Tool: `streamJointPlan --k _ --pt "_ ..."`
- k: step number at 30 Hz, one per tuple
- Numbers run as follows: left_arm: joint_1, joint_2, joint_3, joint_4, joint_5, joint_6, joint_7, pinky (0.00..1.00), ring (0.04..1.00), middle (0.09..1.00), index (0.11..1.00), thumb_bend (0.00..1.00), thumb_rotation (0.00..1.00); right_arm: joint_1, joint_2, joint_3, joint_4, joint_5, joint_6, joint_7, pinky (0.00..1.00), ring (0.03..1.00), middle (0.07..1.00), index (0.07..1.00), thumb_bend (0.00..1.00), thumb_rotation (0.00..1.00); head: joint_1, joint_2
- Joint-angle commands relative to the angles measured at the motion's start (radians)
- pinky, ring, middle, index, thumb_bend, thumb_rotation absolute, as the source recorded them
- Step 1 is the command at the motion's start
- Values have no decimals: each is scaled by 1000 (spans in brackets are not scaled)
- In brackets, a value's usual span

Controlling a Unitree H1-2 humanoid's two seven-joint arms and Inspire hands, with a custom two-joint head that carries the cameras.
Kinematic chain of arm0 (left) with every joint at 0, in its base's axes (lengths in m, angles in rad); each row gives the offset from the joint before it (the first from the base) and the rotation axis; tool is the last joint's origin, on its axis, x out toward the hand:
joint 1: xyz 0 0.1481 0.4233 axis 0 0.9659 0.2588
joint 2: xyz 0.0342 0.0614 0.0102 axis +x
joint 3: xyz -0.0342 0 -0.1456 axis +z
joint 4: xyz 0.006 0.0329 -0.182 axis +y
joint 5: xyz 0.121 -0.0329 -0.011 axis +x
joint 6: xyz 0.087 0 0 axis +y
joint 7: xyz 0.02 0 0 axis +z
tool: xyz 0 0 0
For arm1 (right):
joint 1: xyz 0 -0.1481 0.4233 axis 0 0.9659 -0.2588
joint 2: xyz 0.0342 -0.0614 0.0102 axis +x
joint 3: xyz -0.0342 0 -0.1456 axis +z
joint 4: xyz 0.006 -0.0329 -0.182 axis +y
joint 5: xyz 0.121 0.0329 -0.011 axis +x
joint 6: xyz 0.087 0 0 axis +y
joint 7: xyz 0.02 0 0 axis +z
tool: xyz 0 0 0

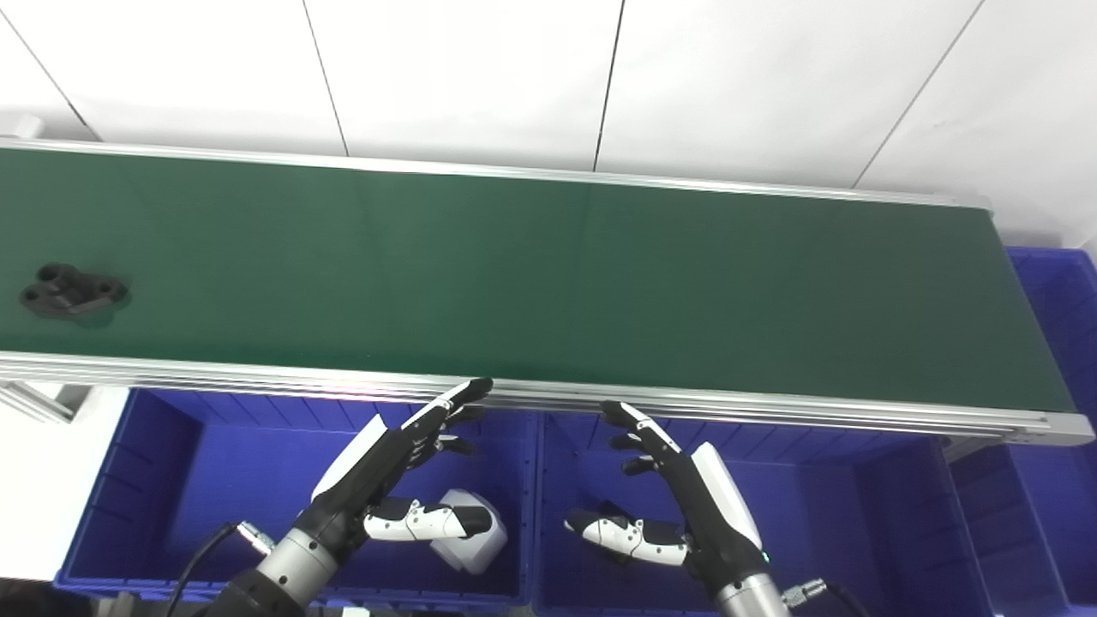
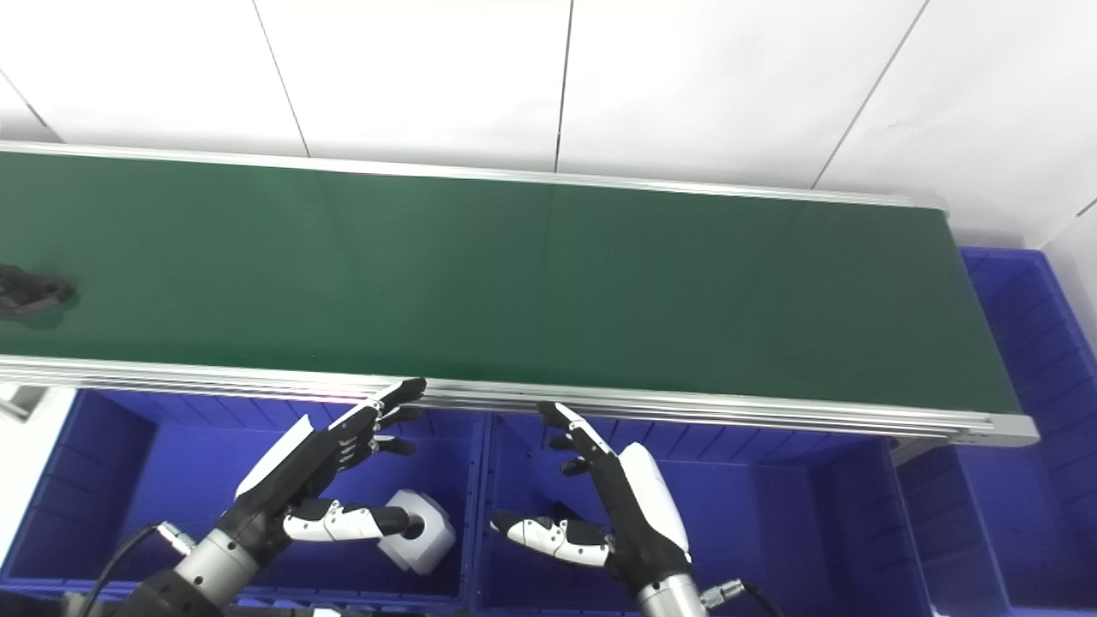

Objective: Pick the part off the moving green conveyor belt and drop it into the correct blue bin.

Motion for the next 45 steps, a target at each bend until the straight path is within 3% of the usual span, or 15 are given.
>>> streamJointPlan --k 1,8,16,34,39,40,41,42,43,44,45 --pt "-4 9 6 -18 -7 -27 5 790 926 970 932 683 525 -5 8 2 -20 5 -22 -7 690 809 869 886 640 354 1 0" --pt "-4 6 8 -12 3 -37 11 910 966 975 928 683 527 -7 6 3 -20 5 -22 -4 690 809 868 887 637 352 0 -1" --pt "-7 4 8 -6 9 -47 13 971 994 986 931 674 524 -11 4 2 -10 4 -34 -10 687 807 866 885 637 357 4 -2" --pt "-11 -2 7 13 -24 -67 7 925 986 1000 937 659 470 -12 4 3 -9 12 -23 -1 694 809 867 888 638 353 3 -6" --pt "-7 -4 4 13 -16 -62 9 905 976 997 934 675 486 -11 0 4 7 13 -50 -12 684 799 859 884 640 349 54 -52" --pt "-5 -7 0 19 -11 -69 11 901 974 998 936 676 485 -10 -6 3 14 13 -61 -15 681 795 853 884 637 347 113 -84" --pt "-3 -10 -3 25 -4 -76 14 894 968 996 935 679 486 -7 -10 2 18 15 -68 -17 678 792 849 885 630 345 124 -90" --pt "0 -15 -9 33 10 -82 18 889 963 994 935 685 492 -2 -16 -1 25 19 -79 -22 679 793 848 885 627 336 195 -129" --pt "2 -19 -13 41 22 -90 22 882 961 991 934 688 496 1 -22 -3 29 23 -88 -24 679 792 846 885 624 325 195 -129" --pt "3 -24 -20 54 35 -102 28 881 959 990 933 689 499 4 -28 -8 35 33 -95 -26 681 794 848 886 621 320 258 -168" --pt "4 -28 -24 64 44 -110 32 880 958 988 932 695 505 6 -32 -10 40 39 -100 -26 687 799 853 887 619 311 258 -168"
